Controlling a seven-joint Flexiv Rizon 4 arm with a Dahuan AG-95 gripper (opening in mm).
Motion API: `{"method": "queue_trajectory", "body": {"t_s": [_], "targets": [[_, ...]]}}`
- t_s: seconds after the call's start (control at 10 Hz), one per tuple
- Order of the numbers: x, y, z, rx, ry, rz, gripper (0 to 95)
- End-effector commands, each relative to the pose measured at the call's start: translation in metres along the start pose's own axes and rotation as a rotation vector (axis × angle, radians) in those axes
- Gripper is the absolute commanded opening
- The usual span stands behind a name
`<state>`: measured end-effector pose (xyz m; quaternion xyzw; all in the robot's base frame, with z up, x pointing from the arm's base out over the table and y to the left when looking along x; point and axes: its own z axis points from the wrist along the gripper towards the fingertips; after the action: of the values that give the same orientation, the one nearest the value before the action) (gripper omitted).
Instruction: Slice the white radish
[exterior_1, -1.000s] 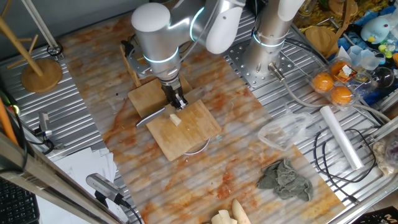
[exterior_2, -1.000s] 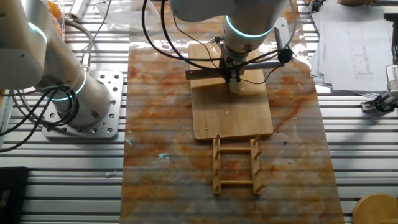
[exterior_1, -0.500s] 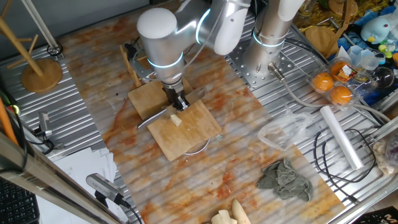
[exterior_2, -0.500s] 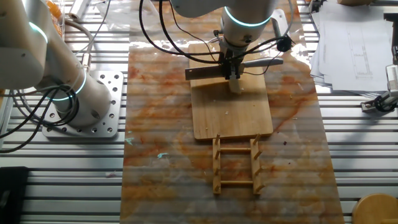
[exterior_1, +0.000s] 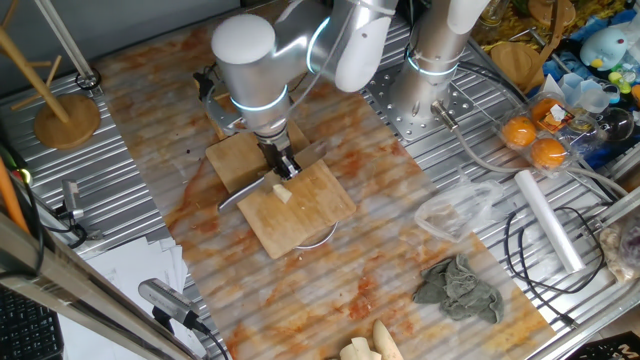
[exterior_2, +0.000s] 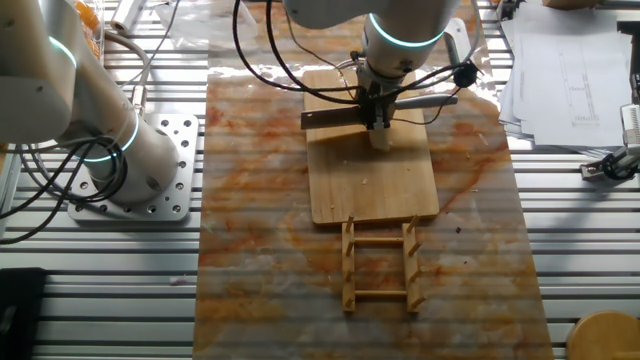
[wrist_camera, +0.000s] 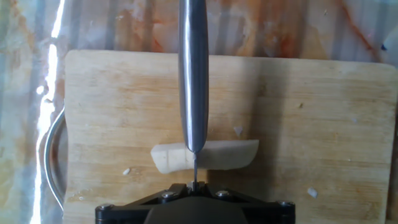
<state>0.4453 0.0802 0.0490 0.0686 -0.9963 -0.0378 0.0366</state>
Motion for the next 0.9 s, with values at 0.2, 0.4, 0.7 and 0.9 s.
{"method": "queue_trajectory", "body": {"t_s": [0.2,0.4,0.7,0.9], "targets": [[0.0,0.0,0.043,0.005,-0.003,-0.011,0.0],[-0.002,-0.002,0.051,0.0,-0.007,-0.023,0.0],[-0.003,-0.003,0.058,-0.019,0.01,-0.035,0.0],[-0.004,0.0,0.065,-0.012,0.006,-0.035,0.0]]}}
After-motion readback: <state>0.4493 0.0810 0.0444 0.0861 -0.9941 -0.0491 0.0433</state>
